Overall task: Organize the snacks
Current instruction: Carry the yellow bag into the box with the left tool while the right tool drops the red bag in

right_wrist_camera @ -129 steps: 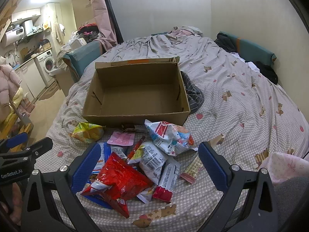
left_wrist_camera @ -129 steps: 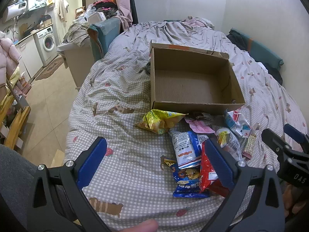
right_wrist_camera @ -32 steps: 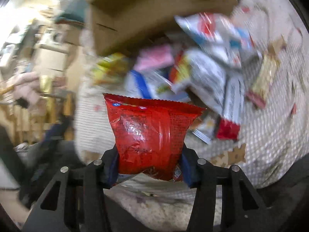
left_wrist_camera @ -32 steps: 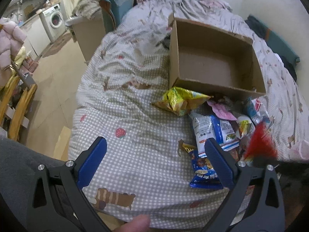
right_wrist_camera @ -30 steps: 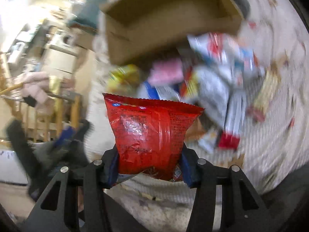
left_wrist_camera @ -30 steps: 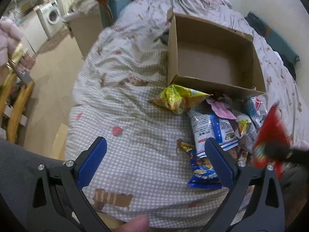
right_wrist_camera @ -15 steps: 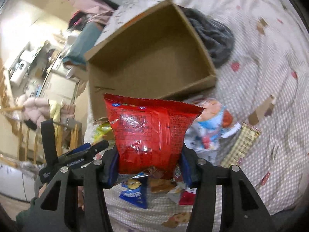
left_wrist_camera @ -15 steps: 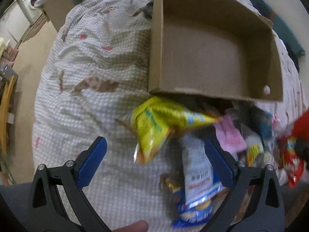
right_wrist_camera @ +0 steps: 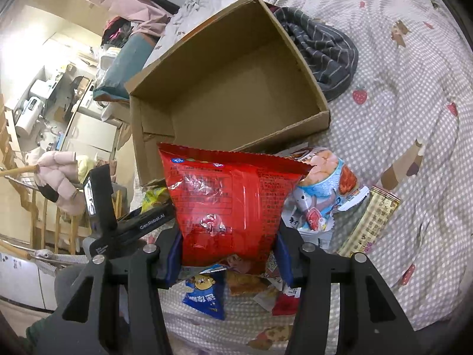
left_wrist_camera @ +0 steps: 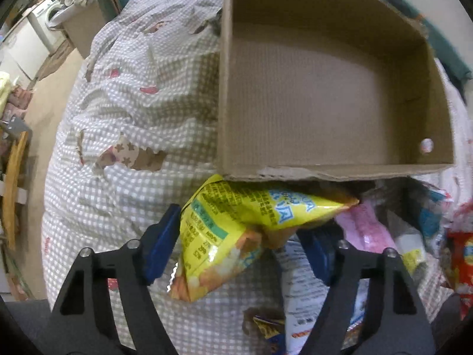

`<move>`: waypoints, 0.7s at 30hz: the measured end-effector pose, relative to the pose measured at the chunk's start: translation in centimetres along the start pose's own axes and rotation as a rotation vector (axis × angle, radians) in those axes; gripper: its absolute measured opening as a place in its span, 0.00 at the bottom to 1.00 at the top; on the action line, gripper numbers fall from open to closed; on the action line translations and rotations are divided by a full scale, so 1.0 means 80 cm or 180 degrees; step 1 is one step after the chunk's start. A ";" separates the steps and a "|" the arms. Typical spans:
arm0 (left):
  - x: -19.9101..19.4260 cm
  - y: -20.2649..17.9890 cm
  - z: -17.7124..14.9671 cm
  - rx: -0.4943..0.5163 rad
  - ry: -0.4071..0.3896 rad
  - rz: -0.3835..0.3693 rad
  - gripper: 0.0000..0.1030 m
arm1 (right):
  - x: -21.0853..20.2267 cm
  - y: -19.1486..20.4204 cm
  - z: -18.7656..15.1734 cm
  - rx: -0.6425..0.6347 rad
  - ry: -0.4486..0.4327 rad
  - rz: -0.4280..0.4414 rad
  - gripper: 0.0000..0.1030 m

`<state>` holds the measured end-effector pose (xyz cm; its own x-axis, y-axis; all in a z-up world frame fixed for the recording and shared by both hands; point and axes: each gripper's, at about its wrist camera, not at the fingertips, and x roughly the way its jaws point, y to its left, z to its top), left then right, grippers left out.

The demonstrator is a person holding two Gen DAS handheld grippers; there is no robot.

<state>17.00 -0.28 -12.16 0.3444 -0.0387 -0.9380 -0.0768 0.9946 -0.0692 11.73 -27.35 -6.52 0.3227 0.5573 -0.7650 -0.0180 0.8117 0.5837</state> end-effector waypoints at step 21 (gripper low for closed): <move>-0.150 0.004 -0.004 0.0007 -0.0380 -0.0098 0.66 | -0.024 0.040 0.026 -0.0369 -0.0281 -0.0007 0.52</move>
<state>12.52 0.49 -1.00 0.4554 -0.0575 -0.8884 -0.0624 0.9934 -0.0963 12.99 -26.20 -2.67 0.4047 0.5420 -0.7365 -0.1246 0.8306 0.5428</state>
